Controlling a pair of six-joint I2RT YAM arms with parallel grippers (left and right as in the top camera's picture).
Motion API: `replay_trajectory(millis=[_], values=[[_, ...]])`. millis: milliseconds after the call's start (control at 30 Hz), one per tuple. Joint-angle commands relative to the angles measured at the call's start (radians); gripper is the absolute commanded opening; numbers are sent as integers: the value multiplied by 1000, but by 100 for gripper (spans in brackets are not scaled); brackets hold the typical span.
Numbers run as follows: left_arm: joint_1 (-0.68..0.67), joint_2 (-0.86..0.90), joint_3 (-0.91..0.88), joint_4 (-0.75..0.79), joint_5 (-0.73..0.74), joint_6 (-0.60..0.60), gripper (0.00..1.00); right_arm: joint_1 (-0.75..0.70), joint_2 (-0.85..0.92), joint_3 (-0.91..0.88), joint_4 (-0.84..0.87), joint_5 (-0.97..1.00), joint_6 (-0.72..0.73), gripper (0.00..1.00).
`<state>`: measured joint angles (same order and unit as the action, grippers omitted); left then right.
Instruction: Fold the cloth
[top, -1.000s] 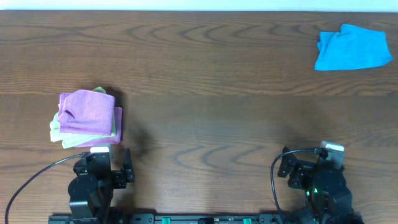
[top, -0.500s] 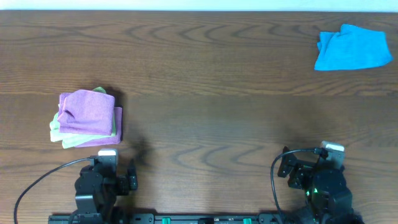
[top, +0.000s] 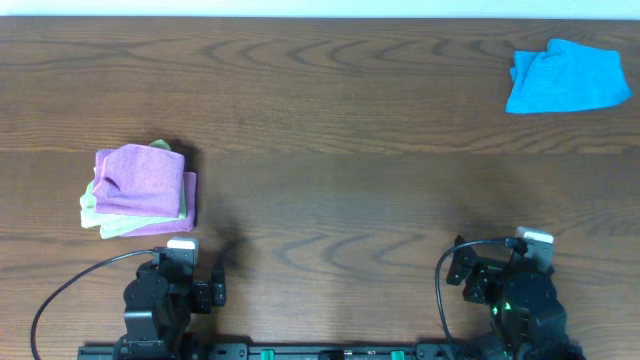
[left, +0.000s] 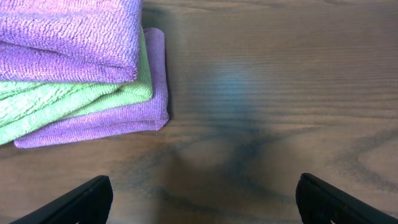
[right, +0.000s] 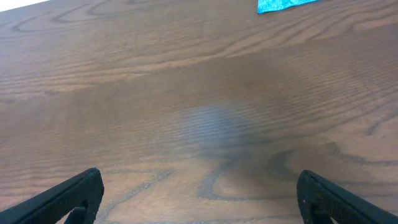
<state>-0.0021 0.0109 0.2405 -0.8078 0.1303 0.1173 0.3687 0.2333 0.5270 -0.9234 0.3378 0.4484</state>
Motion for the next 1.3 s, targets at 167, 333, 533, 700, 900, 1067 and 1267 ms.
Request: replay_trajectory(millis=[167,333,533,700,900,1067,1267], values=[[-6,-8,-48,-40,-8,126,95,-12,-6,0,-2,13,15,99],[-6,-8,-48,-40,-7,130,95,-12,-6,0,-2,13,15,99],[-6,-8,-48,-40,-7,130,95,-12,-6,0,-2,13,15,99],[-6,-8,-48,-40,-7,130,95,-12,-6,0,-2,13,15,99],[-6,-8,-48,-40,-7,130,95,-12,-6,0,-2,13,15,99],[-6,-8,-48,-40,-7,130,95,-21,-6,0,-1,14,15,99],[-6,-8,-48,-40,-7,130,95,-86,-7,-50,15,40,-57,99]])
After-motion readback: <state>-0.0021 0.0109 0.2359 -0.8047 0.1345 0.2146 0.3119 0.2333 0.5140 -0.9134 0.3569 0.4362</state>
